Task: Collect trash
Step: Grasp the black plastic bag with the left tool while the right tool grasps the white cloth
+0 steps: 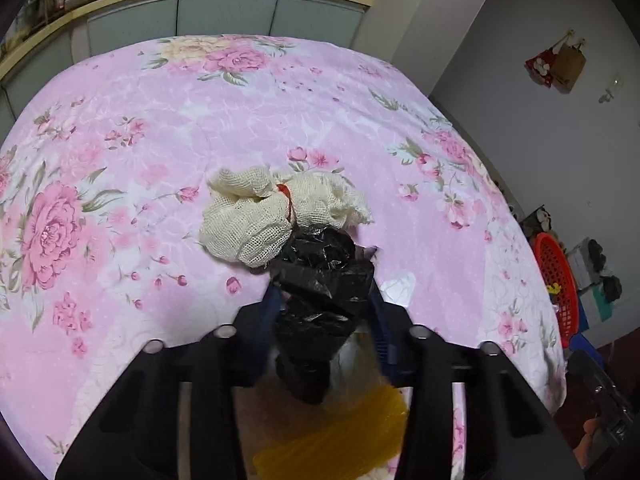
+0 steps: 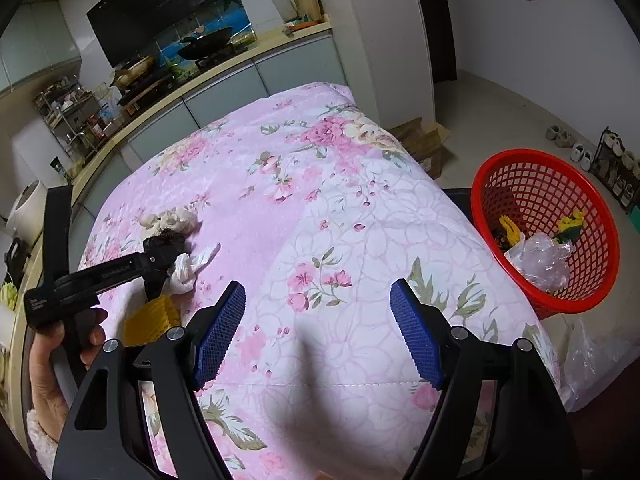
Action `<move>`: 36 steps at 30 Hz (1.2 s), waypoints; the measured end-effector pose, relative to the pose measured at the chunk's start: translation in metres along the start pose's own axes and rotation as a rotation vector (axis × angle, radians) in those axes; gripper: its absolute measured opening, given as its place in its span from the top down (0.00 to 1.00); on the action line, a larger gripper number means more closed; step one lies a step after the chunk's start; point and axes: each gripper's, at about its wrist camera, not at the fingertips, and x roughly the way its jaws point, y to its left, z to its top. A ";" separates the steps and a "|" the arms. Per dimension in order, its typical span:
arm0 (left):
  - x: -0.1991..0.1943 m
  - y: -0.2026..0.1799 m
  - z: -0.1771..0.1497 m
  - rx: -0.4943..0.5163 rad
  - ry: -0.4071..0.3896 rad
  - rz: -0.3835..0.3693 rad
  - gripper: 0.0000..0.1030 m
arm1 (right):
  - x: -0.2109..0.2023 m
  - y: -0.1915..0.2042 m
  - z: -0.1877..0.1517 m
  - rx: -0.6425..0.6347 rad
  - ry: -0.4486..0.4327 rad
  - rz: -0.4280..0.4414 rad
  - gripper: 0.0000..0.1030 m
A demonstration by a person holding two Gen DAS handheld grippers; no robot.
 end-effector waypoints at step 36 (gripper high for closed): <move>-0.117 0.063 -0.012 -0.131 -0.223 0.256 0.73 | 0.106 0.144 0.012 -0.292 0.159 0.120 0.37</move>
